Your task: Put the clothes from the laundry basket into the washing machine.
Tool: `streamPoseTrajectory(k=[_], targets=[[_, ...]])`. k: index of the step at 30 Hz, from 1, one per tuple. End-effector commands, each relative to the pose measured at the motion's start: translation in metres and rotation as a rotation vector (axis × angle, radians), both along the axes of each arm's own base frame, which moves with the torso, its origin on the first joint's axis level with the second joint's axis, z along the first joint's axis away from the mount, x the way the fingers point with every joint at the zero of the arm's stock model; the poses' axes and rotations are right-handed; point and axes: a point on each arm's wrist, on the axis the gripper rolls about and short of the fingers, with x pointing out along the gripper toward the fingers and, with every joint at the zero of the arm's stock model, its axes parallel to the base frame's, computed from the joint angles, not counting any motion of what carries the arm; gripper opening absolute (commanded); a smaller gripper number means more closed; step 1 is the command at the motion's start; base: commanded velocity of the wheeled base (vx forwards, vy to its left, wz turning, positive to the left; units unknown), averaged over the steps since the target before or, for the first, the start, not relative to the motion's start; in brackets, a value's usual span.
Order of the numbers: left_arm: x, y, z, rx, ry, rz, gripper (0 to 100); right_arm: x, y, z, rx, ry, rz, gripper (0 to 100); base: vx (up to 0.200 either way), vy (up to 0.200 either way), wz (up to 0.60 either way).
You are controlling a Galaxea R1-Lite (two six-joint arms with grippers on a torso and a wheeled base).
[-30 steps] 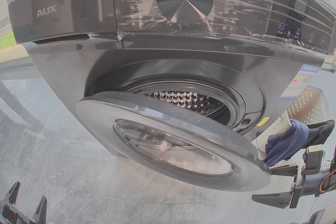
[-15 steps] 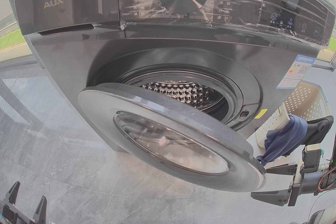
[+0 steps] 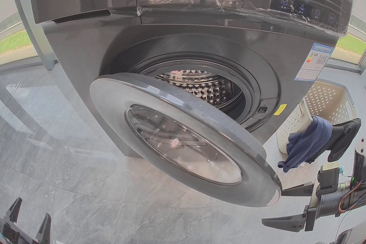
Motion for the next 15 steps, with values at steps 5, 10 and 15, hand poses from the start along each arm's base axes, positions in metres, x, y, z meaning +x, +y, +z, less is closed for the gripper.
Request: streamPoseTrajectory(k=[5, 10, 15], targets=[[0.0, 0.0, -0.005, 0.001, 0.0, 0.0, 100, -0.037, -0.041, -0.028, -0.043, 0.011, -0.073, 100, 0.0, 0.0, 0.0], [0.0, 0.0, -0.005, 0.002, 0.0, -0.001, 100, -0.033, -0.058, -0.032, -0.119, 0.049, -0.243, 100, 0.0, 0.0, 0.0], [0.0, 0.0, -0.005, 0.001, 0.0, -0.001, 100, 0.004, -0.064, -0.011, -0.13, 0.04, -0.41, 100, 0.0, 0.0, 0.0]])
